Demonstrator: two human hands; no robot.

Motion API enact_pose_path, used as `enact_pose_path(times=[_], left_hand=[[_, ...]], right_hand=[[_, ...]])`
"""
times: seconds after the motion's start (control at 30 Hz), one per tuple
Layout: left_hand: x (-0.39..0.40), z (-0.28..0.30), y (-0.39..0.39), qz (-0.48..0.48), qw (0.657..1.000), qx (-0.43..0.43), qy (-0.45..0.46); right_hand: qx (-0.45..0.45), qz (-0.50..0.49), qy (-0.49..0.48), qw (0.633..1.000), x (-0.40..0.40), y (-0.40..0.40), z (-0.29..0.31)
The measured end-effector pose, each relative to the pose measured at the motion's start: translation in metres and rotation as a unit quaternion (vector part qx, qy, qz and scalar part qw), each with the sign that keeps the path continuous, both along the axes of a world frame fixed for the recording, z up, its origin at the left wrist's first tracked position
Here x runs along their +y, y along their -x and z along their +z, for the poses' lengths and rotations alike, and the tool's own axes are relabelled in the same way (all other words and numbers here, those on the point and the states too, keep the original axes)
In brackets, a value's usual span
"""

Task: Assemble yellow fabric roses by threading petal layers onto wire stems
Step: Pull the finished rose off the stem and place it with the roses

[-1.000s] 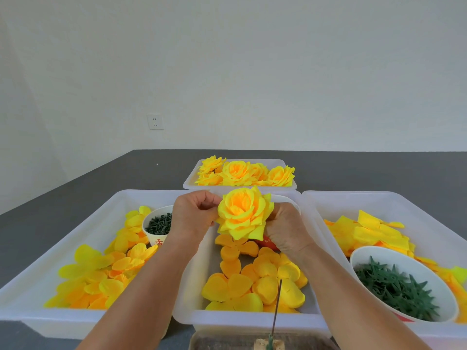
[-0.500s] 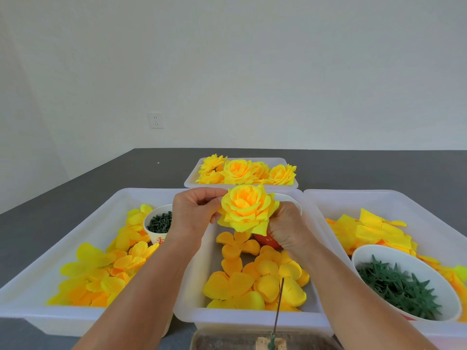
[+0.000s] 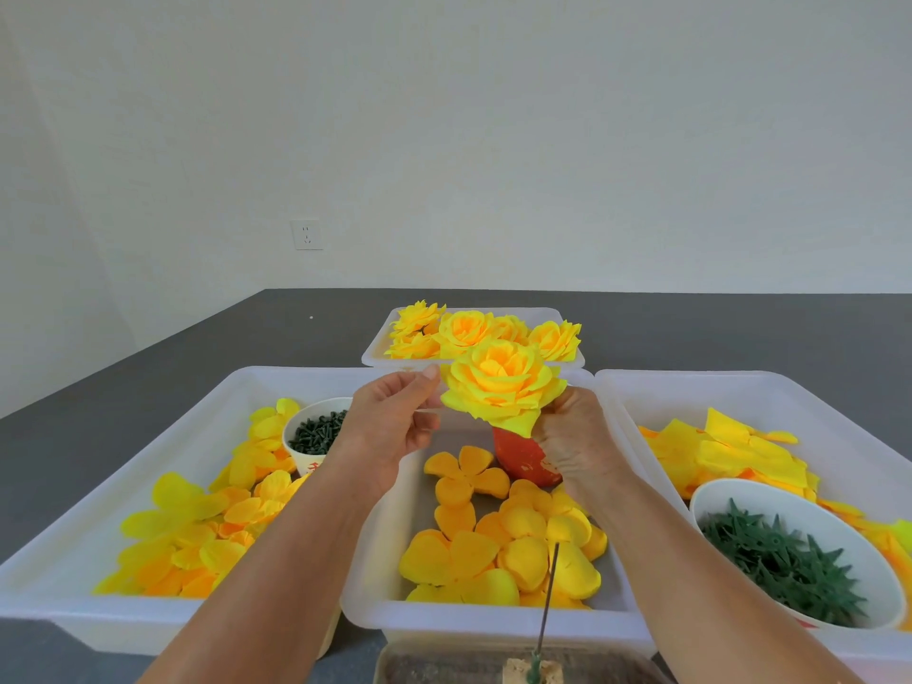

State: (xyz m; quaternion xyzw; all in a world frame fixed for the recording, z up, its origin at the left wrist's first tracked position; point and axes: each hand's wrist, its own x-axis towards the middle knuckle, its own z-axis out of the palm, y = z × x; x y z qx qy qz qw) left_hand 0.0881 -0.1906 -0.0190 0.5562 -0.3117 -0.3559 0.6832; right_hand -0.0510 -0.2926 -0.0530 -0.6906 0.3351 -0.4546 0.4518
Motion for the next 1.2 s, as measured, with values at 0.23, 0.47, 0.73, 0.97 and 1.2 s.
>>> enact_pose_path(times=[0.23,0.47,0.73,0.97,1.2], left_hand=[[0.0042,0.0016,0.0028,-0.009,0.997,-0.076,-0.021],[0.0037,0.0018,0.0010,-0.068,0.994,-0.060,-0.055],[0.0025,0.0006,-0.0034,-0.111,0.991,0.001,-0.076],[0.0018,0.0006,-0.0033,-0.135,0.990,-0.005,-0.049],[0.0010,0.0000,-0.0036,-0.114,0.992,0.029,-0.037]], right_hand=[[0.034,-0.067,0.083,0.994,-0.0034,0.0022,0.0002],[0.102,-0.092,0.159,0.978,0.0010,0.0030,-0.0004],[0.123,-0.097,0.165,0.974,0.0026,0.0023,0.0009],[0.104,-0.096,0.148,0.979,0.0032,0.0044,0.0021],[0.093,-0.074,0.139,0.983,0.0060,0.0025,0.0042]])
